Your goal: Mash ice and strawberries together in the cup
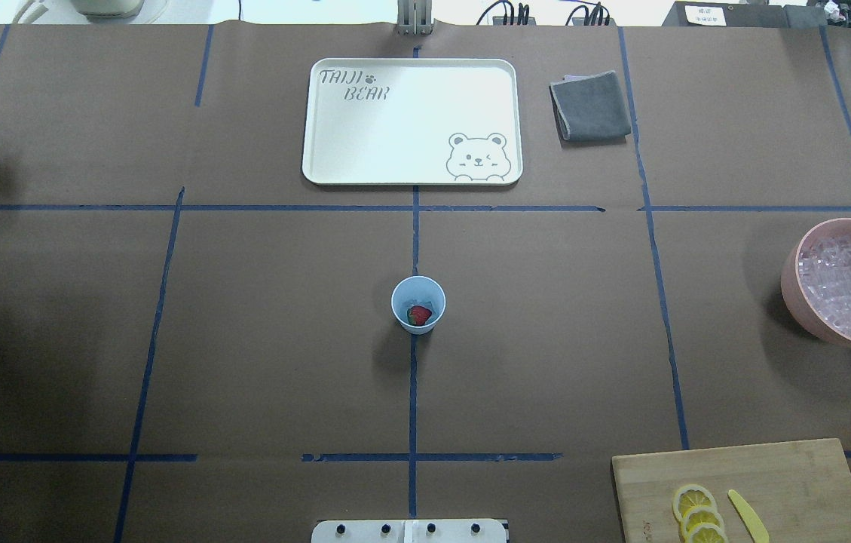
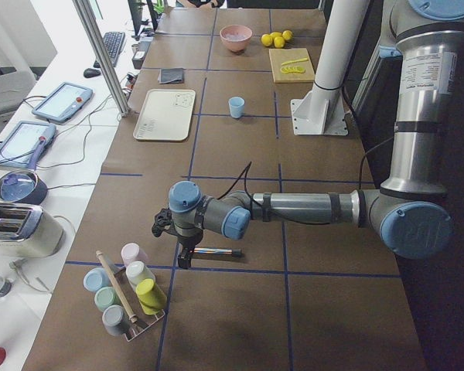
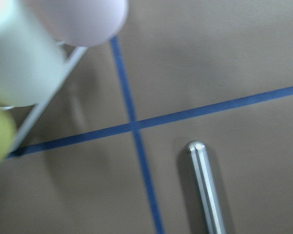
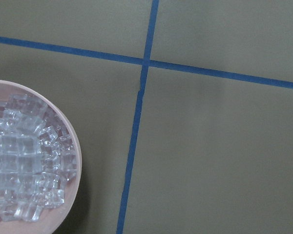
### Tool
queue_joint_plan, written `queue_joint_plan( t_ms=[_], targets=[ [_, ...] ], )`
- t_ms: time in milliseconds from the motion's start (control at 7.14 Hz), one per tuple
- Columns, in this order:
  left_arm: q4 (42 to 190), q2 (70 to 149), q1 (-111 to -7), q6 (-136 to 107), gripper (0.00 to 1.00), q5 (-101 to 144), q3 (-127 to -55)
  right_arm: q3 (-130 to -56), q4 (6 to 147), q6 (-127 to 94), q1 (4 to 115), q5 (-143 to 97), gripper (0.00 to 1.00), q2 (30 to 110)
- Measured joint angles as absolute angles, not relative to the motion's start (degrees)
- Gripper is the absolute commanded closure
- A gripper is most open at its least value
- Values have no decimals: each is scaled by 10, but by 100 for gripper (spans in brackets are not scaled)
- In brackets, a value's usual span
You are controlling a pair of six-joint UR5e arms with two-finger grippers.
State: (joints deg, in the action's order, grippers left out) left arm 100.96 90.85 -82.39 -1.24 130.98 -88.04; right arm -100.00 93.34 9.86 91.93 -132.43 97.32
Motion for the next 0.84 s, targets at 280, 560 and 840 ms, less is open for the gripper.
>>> queue_joint_plan(
  t_ms=[280,560,840],
  targets=[
    [917,911,-886,28,0,1374,-900,-1000,933,99,919,-1324,0,973],
    [905,904,-909,33,0,1397,-907,-1000,933,99,919,-1323,1,973],
    [904,906,-912,30,0,1373,-910,-1002,933,82,919,-1323,1,972]
  ],
)
